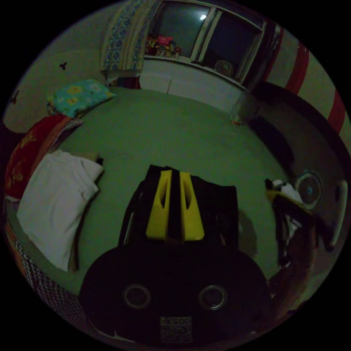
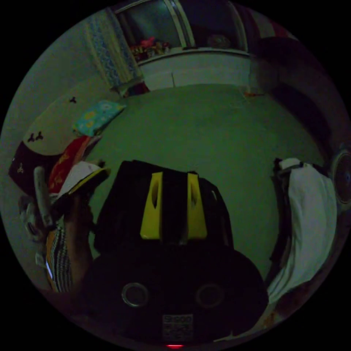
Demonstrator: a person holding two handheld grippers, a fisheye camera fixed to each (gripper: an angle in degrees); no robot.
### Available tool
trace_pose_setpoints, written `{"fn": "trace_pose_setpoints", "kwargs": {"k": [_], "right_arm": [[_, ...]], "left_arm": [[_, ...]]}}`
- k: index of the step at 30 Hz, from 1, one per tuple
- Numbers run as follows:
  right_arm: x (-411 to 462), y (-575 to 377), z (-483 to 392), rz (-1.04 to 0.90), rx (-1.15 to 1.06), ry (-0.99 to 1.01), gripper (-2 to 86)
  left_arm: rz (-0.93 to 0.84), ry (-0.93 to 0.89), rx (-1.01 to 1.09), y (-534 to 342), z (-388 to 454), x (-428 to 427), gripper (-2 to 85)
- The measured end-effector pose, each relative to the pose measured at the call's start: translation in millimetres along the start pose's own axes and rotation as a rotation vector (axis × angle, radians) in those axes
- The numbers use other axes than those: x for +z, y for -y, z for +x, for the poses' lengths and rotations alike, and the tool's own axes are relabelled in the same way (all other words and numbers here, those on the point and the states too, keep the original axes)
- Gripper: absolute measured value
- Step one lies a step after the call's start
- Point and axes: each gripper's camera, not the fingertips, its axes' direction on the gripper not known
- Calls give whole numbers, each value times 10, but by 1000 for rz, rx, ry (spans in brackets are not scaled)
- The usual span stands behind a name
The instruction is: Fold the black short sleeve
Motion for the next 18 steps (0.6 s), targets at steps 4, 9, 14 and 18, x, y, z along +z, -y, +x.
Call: {"fn": "trace_pose_setpoints", "kwargs": {"k": [4,9,14,18], "right_arm": [[390,-40,-22,-71,28,-23,88],[543,134,-194,-37,-30,-148,88],[849,270,-179,-140,-11,-143,87],[957,383,-171,-151,-12,-164,73]], "left_arm": [[-98,21,22,11,56,290,50],[-82,-5,21,113,151,398,46],[-117,-24,1,220,179,554,44],[-104,-36,-12,321,181,622,42]]}}
